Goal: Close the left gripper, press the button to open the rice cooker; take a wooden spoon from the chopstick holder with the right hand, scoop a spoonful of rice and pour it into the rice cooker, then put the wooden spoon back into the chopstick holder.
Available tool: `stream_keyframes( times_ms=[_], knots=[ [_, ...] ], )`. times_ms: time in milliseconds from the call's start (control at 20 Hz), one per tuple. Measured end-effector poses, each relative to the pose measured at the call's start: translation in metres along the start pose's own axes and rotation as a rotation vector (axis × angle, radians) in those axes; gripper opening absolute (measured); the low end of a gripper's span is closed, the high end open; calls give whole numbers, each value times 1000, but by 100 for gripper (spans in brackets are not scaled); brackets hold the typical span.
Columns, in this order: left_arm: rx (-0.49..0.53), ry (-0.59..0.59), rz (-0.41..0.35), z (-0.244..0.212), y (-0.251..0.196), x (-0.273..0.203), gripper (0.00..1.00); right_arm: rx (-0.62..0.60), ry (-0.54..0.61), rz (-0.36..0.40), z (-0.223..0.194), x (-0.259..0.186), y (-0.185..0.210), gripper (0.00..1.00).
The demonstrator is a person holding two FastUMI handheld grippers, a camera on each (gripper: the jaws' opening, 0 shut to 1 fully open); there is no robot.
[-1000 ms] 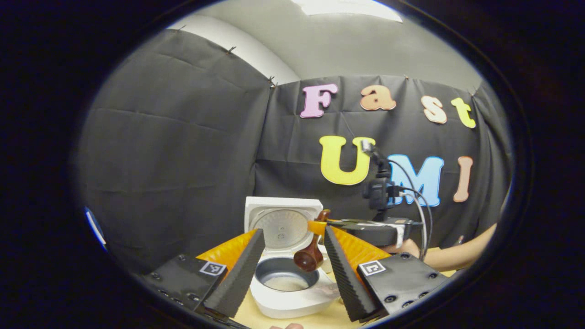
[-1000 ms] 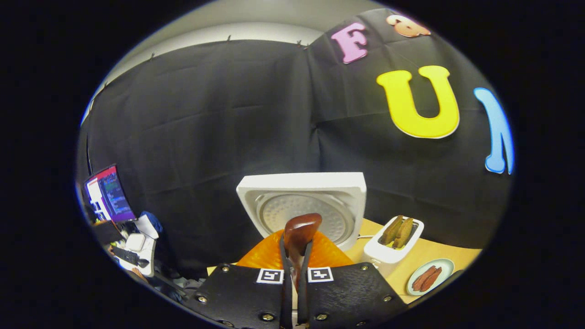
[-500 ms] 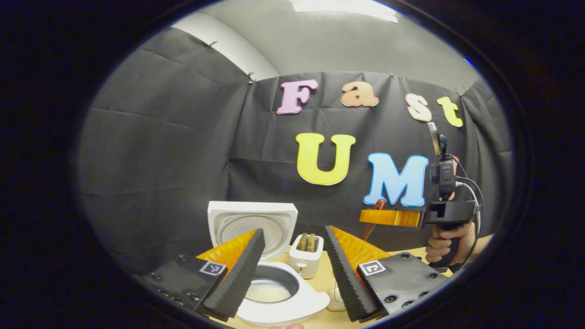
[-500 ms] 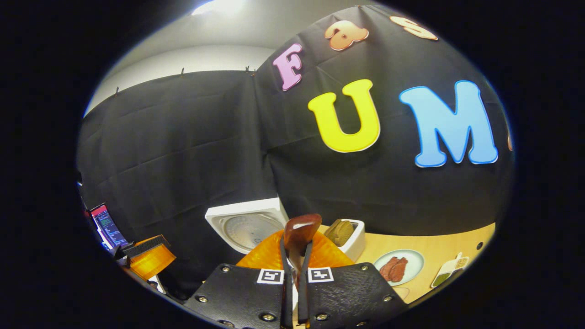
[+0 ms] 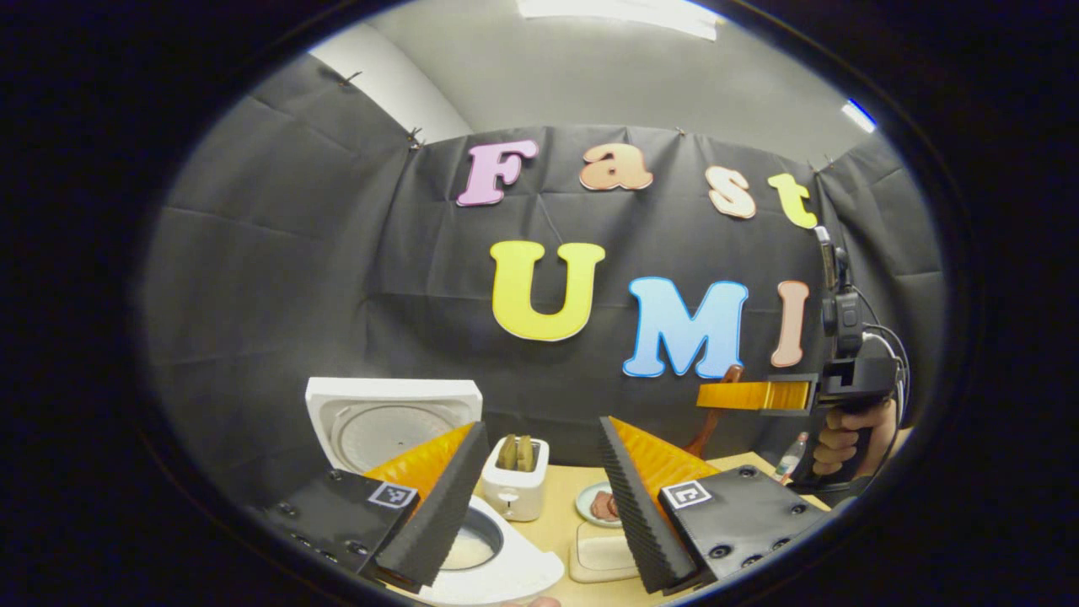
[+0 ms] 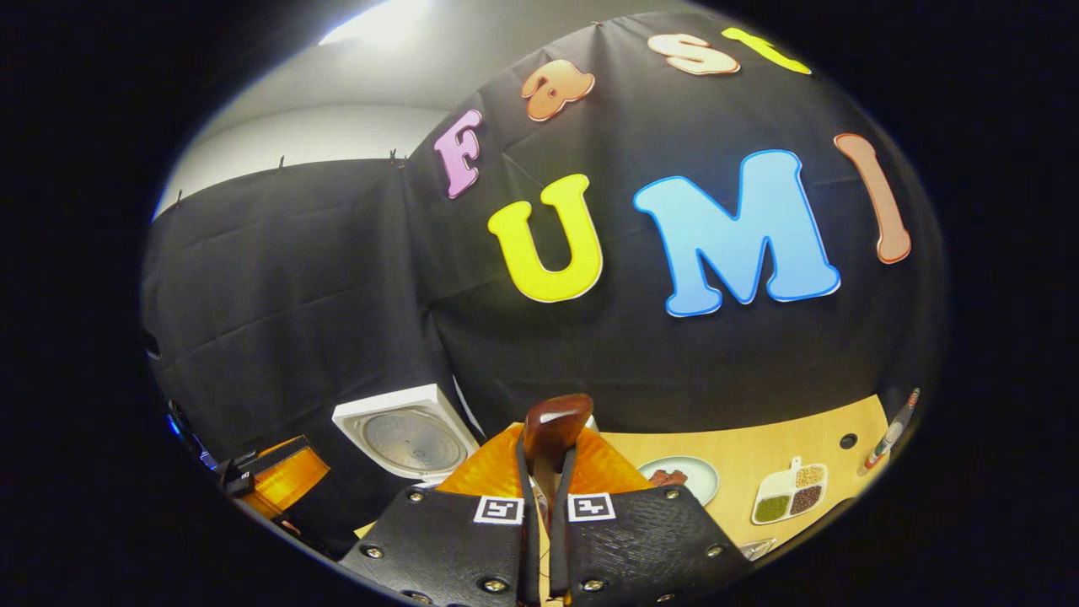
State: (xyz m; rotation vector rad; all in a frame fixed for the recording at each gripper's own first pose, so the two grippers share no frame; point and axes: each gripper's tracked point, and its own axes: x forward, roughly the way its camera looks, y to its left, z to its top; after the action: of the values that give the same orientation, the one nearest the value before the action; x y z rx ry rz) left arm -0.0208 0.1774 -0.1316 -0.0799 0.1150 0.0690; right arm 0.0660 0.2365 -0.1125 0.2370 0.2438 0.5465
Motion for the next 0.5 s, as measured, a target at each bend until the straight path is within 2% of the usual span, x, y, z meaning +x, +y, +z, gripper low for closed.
stream_keyframes(
  times_ms=[500],
  knots=[
    [0, 14, -117, -6, -50, 28, 90, 44, -49, -182, 13, -50, -77, 5]
  ],
)
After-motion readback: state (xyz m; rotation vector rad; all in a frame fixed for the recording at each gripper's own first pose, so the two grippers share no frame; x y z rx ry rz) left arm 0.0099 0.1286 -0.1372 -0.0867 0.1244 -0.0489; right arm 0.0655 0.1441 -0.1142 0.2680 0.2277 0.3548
